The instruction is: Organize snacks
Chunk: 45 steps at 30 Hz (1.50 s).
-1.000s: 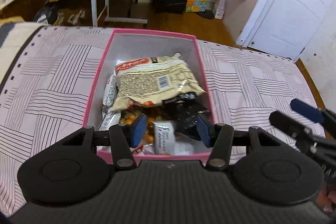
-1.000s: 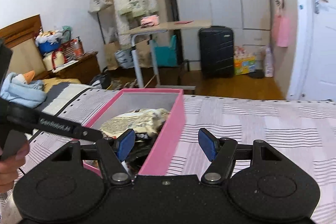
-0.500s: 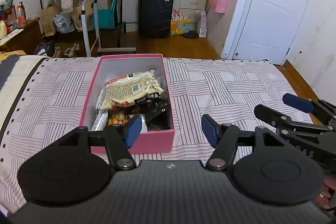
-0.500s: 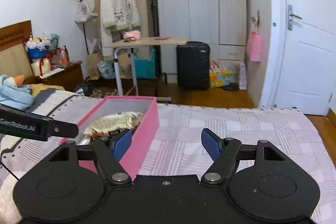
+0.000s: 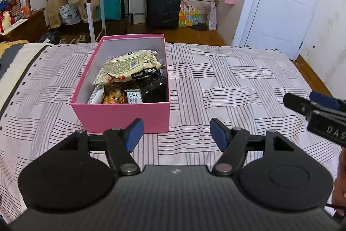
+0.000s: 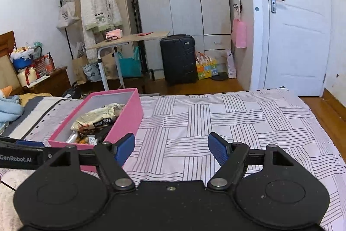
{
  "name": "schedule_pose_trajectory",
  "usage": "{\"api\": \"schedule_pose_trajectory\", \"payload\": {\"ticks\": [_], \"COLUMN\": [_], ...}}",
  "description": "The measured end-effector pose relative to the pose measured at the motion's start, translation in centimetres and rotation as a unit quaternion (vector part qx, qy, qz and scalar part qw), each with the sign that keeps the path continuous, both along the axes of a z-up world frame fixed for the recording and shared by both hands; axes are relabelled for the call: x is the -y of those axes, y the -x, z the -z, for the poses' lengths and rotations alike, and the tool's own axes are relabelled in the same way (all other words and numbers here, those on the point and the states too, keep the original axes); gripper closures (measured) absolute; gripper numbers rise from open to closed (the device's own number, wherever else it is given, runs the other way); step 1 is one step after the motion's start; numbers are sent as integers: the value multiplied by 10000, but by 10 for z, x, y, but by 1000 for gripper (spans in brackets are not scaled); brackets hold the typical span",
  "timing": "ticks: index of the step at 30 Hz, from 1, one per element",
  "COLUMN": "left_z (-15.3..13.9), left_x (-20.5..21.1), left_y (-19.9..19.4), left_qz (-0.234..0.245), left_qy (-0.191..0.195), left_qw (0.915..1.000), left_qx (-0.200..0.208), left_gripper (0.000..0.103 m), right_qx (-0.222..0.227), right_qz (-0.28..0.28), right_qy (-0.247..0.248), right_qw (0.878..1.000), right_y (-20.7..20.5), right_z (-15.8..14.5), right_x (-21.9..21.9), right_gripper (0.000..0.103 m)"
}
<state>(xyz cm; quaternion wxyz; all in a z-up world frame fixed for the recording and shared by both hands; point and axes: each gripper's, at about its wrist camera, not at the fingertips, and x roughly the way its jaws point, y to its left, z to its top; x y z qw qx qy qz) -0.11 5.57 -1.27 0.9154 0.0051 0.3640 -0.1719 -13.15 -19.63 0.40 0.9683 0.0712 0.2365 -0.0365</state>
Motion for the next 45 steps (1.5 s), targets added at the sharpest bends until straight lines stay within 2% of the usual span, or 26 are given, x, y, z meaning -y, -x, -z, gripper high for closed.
{"api": "schedule_pose_trajectory", "payload": {"ticks": [7, 11, 15, 25, 39, 45], "left_z": [3, 5, 8, 8, 10, 10], "left_x": [4, 5, 5, 5, 0, 2], "left_y": [7, 8, 6, 12, 16, 17], "left_qz": [-90, -186, -257, -245, -346, -378], "left_qy": [-46, -34, -107, -209, -260, -402], "left_qw": [9998, 9992, 9988, 9978, 9960, 9954], "left_qx": [196, 351, 408, 583, 779, 784], "left_gripper": [19, 6, 1, 0, 0, 0], "right_qx": [27, -94, -188, -214, -276, -311], "right_qz": [53, 92, 254, 442, 428, 544], "right_qy": [230, 252, 108, 337, 338, 322], "right_qw": [9997, 9996, 9994, 9982, 9981, 9975], "right_y": [6, 9, 11, 12, 12, 12], "right_z": [3, 4, 4, 9, 13, 12], "right_x": [-5, -3, 4, 0, -7, -4], "right_gripper": [4, 2, 0, 0, 0, 0]}}
